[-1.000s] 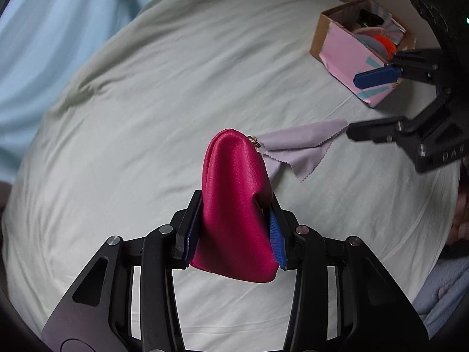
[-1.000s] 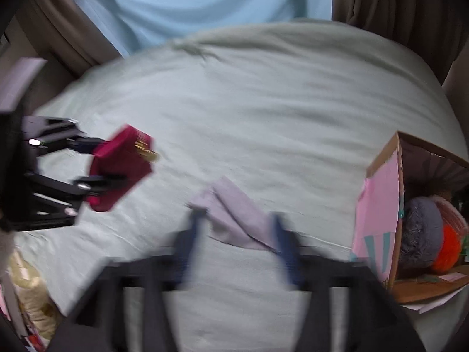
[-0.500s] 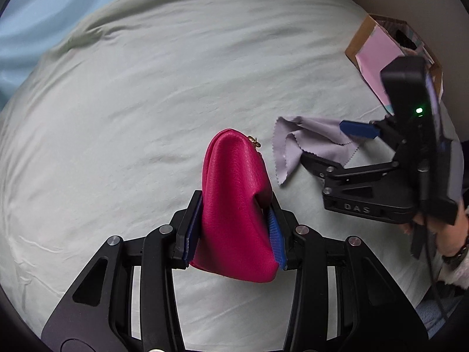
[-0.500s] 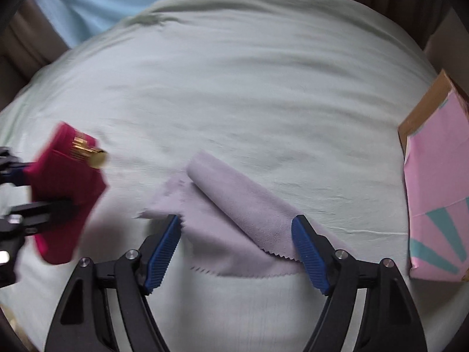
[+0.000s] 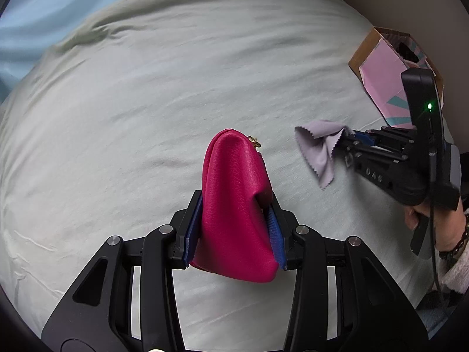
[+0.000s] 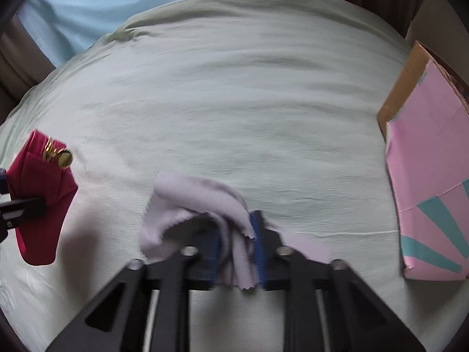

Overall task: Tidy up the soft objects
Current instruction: 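Lift the pink pouch and lilac cloth and carry both over the box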

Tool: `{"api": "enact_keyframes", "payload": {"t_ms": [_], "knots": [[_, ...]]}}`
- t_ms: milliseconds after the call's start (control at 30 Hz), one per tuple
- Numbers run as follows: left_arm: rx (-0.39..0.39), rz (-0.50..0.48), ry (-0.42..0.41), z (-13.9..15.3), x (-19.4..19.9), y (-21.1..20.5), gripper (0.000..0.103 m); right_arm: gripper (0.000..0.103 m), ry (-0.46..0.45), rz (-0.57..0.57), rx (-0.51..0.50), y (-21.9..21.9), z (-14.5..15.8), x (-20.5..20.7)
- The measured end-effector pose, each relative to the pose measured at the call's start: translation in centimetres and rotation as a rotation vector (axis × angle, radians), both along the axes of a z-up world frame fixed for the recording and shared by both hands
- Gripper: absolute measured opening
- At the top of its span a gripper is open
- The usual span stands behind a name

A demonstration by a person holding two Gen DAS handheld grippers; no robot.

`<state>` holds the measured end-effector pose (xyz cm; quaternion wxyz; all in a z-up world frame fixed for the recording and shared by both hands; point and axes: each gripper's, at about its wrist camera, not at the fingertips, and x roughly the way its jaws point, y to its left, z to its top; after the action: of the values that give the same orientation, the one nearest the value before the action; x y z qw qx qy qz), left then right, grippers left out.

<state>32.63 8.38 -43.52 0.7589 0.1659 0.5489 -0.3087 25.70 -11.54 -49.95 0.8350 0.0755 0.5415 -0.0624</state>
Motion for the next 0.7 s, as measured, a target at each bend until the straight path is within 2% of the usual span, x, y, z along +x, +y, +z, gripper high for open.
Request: {"api": "enact_keyframes", "payload": {"t_ms": [200, 367, 500, 700], "knots": [[-0.005, 0.018, -0.008, 0.9, -0.5, 0.3, 0.037, 0.009, -0.042, -0.003, 0.020, 0.3, 1.8, -0.5], [-0.009, 0.026, -0.031, 2.5, -1.0, 0.3, 0.037, 0.009, -0.100, 0.020, 0.030, 0.6, 4.9, -1.5], [-0.024, 0.041, -0.048, 4.7, -1.7, 0.2, 0.037, 0.009, -0.142, 0.034, 0.026, 1.1, 7.8, -1.6], [-0.052, 0.055, -0.084, 9.6, -2.9, -0.8, 0.037, 0.009, -0.204, 0.035, 0.028, 0.4, 14.8, -3.7]]}}
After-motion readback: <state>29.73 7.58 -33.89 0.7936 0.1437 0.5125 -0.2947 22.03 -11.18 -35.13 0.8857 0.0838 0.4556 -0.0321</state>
